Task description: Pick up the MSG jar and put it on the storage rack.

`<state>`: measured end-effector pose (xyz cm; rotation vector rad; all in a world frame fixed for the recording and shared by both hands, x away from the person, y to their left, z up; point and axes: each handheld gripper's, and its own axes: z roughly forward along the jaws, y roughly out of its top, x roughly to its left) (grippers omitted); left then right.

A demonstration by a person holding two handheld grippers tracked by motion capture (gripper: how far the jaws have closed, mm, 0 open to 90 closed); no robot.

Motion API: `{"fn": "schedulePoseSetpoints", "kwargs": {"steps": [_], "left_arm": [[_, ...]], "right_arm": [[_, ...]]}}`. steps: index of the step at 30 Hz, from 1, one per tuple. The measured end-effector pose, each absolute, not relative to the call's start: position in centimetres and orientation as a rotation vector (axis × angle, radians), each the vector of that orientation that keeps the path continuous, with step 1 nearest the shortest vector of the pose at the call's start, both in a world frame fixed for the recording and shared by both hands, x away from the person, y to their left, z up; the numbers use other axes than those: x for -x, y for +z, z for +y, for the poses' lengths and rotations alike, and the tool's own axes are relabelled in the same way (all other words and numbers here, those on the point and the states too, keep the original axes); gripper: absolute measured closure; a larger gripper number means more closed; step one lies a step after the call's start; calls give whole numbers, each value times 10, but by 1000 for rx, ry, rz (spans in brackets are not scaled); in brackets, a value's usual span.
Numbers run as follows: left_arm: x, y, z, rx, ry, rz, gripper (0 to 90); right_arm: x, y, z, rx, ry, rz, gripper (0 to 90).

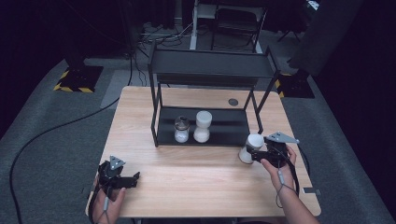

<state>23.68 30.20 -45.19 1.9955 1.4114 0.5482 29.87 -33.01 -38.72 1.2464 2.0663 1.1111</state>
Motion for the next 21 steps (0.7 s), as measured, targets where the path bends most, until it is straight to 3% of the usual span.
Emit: {"fn": "schedulePoseSetpoints", "kwargs": {"steps": [7, 14, 21], "left_arm": [[-237, -452, 302, -1996, 548, 1411, 2], [-237, -452, 302, -1996, 549, 1411, 2], [-237, -452, 302, -1996, 549, 1411, 2]], "right_arm": [[-303, -389, -321, -1249, 1064, 2090, 204], [-305, -389, -319, -1251, 1065, 2103, 334], [-304, -387, -317, -1244, 1057, 2104, 344]]}}
